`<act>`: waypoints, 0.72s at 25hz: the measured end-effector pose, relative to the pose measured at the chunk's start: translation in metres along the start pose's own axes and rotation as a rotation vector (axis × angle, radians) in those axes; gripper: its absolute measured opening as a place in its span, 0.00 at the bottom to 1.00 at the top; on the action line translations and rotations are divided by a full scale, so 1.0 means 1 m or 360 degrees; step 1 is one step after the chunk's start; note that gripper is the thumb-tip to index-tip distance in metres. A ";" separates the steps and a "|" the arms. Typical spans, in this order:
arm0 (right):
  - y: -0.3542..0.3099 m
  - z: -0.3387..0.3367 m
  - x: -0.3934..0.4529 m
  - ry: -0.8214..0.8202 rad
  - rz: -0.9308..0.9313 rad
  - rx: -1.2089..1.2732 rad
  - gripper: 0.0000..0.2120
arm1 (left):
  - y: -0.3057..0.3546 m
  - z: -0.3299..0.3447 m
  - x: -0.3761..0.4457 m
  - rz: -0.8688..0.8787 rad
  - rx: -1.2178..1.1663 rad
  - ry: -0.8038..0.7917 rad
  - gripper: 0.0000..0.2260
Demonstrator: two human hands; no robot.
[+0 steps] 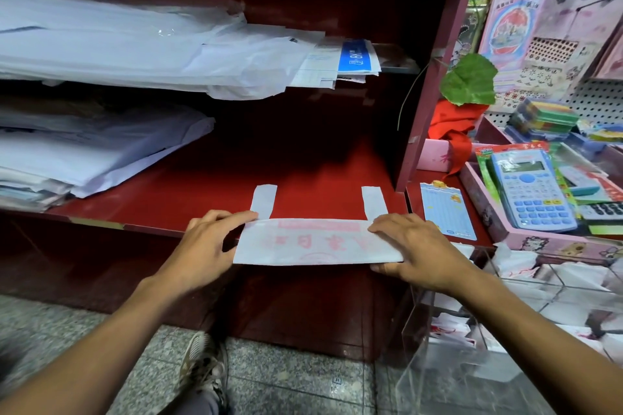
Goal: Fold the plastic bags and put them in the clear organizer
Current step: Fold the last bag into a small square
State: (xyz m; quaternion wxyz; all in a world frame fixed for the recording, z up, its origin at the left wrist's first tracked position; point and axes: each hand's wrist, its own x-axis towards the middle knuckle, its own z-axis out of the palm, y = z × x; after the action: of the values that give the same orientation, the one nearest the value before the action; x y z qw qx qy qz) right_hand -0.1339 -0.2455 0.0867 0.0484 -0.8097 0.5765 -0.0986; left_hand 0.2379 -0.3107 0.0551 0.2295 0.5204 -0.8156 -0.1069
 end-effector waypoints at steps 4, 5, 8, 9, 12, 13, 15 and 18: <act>0.001 -0.003 0.000 0.0040 0.0052 0.0146 0.28 | 0.009 -0.001 0.000 0.0106 -0.0086 0.0078 0.17; 0.002 -0.003 0.001 0.0077 0.0078 0.0224 0.27 | 0.009 -0.001 0.000 0.0114 -0.0093 0.0106 0.14; 0.009 0.003 0.003 0.0179 0.0138 0.0353 0.22 | 0.007 -0.001 0.001 0.0138 -0.0148 0.0172 0.13; 0.010 0.004 0.004 0.0226 0.0142 0.0369 0.18 | 0.008 -0.002 0.002 0.0109 -0.0202 0.0194 0.13; 0.009 0.002 0.009 0.0414 0.0255 0.0501 0.09 | 0.016 -0.005 0.005 0.0005 -0.0393 0.0277 0.17; 0.006 -0.001 0.010 0.0462 0.0302 0.0559 0.10 | 0.020 -0.006 0.006 -0.0027 -0.0454 0.0296 0.15; 0.002 -0.005 0.012 0.0505 0.0399 0.0722 0.10 | 0.021 -0.005 0.008 -0.0097 -0.0626 0.0312 0.05; 0.000 -0.003 0.016 0.0533 0.0520 0.0935 0.13 | 0.026 -0.006 0.010 -0.0203 -0.0806 0.0321 0.06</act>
State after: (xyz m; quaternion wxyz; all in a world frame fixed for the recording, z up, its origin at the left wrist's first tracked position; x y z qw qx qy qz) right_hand -0.1292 -0.2608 0.0916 0.1987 -0.6312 0.6452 -0.3817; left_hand 0.2166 -0.3080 0.0732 0.4251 0.5048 -0.7014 -0.2693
